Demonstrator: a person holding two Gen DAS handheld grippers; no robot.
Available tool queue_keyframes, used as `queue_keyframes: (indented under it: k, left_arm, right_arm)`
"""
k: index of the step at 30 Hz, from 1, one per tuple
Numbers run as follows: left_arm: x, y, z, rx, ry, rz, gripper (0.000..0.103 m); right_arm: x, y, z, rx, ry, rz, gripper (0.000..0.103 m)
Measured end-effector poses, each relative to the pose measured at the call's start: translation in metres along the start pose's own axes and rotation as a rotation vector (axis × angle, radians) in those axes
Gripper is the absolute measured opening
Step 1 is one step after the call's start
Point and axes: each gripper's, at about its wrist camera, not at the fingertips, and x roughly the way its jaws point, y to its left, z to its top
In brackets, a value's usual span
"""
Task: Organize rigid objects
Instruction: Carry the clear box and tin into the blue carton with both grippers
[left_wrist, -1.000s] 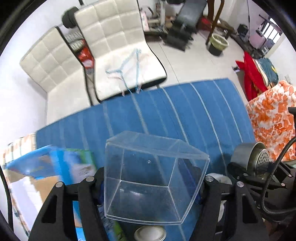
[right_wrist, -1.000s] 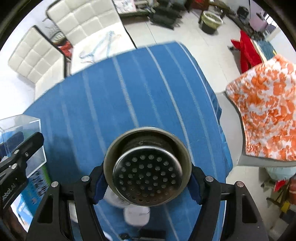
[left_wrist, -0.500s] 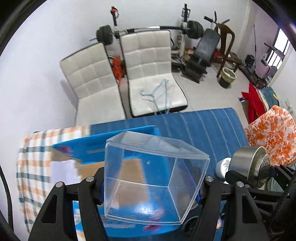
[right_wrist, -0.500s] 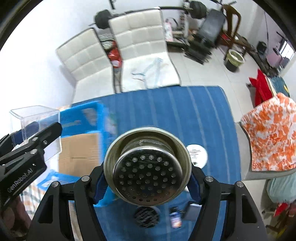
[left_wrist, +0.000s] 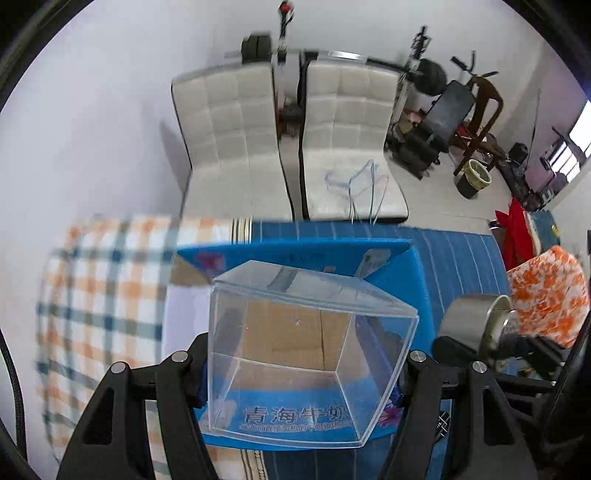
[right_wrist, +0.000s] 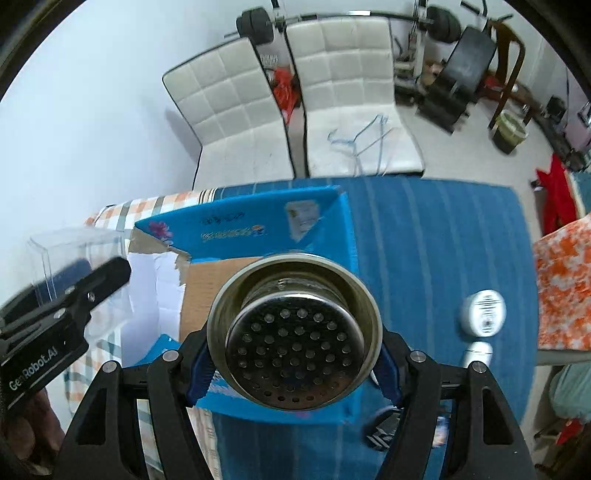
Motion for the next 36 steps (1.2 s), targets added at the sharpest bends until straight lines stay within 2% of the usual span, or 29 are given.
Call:
queue_keyframes:
  k: [2, 5, 7, 10, 16, 20, 25, 29, 32, 35, 36]
  left_arm:
    - [0.025, 0.017, 0.002, -0.042, 0.059, -0.038, 0.065]
    - [0.073, 0.036, 0.004, -0.12, 0.188, -0.105, 0.065]
    - [0.102, 0.047, 0.004, -0.142, 0.245, -0.119, 0.065]
    - [0.142, 0.055, 0.001, -0.152, 0.3, -0.101, 0.065]
    - [0.177, 0.057, -0.01, -0.139, 0.348, -0.085, 0.065]
    - [0.186, 0.063, -0.013, -0.166, 0.37, -0.094, 0.065]
    - [0.19, 0.072, -0.013, -0.195, 0.384, -0.119, 0.065]
    - [0.19, 0.078, -0.007, -0.232, 0.392, -0.166, 0.065]
    - [0.19, 0.081, -0.006, -0.237, 0.4, -0.169, 0.065]
    - [0.201, 0.074, -0.002, -0.229, 0.441, -0.199, 0.065]
    - [0.204, 0.07, -0.003, -0.226, 0.449, -0.207, 0.065]
  right_arm:
    - [0.027, 0.002, 0.008, 0.024, 0.037, 0.007, 0.073]
    - [0.078, 0.003, 0.022, 0.055, 0.099, 0.002, 0.073]
    - [0.108, 0.005, 0.028, 0.06, 0.13, -0.01, 0.073]
    - [0.149, 0.006, 0.033, 0.062, 0.178, -0.03, 0.073]
    - [0.203, 0.023, 0.039, 0.025, 0.242, -0.097, 0.073]
    - [0.224, 0.024, 0.042, 0.034, 0.276, -0.096, 0.074]
    - [0.238, 0.018, 0.045, 0.07, 0.354, -0.052, 0.074]
    - [0.229, 0.011, 0.049, 0.087, 0.338, -0.054, 0.079]
    - [0.214, 0.007, 0.053, 0.104, 0.314, -0.004, 0.092]
    - [0.198, 0.004, 0.057, 0.089, 0.264, -0.045, 0.102]
    - [0.195, 0.005, 0.058, 0.083, 0.254, -0.052, 0.102]
